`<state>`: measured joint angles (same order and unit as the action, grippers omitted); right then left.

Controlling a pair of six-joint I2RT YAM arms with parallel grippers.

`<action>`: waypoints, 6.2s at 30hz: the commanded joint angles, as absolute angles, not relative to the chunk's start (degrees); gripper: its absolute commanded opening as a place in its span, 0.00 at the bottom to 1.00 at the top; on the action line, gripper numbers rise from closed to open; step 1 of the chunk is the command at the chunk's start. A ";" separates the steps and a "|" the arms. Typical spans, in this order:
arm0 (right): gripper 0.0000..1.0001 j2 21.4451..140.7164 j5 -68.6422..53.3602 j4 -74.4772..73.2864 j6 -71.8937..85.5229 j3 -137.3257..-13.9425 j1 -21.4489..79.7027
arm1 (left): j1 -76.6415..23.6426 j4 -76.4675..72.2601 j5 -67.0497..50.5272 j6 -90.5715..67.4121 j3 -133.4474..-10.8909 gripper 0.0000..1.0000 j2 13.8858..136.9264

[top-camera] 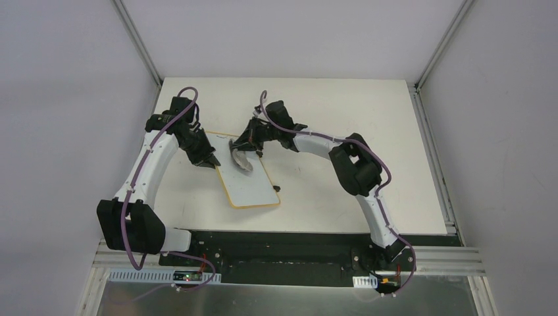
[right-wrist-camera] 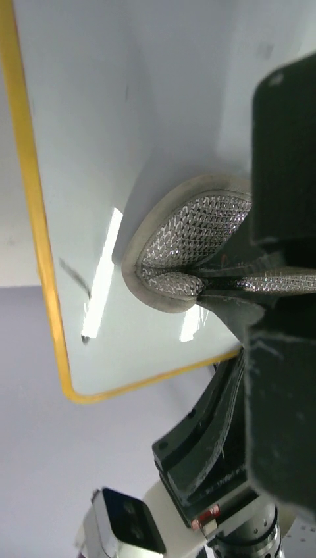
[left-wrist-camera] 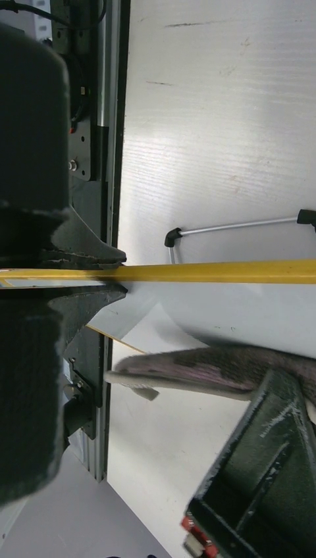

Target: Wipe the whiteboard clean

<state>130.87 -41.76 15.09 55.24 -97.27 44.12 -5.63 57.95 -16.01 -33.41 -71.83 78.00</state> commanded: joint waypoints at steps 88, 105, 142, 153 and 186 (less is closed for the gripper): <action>0.00 140.89 -35.31 -5.08 40.10 -109.09 42.30 | -7.51 61.35 -15.65 -28.39 -69.57 0.00 83.85; 0.00 126.55 -32.65 -11.13 28.55 -95.88 45.56 | -7.24 58.14 -19.02 -32.17 -67.84 0.00 81.46; 0.00 121.27 -34.33 -14.91 29.88 -102.63 48.48 | 4.26 50.22 -26.77 -42.72 -58.35 0.28 65.66; 0.00 119.67 -39.81 -13.68 29.88 -108.62 58.64 | 2.88 48.67 -25.91 -40.66 -58.16 0.00 71.18; 0.00 125.11 -36.83 -17.75 25.14 -104.75 59.21 | 2.77 49.69 -25.58 -39.26 -58.14 0.00 72.77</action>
<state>120.14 -43.64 -19.75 26.83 -104.09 57.95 3.88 51.79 -27.81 -35.57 -60.86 71.48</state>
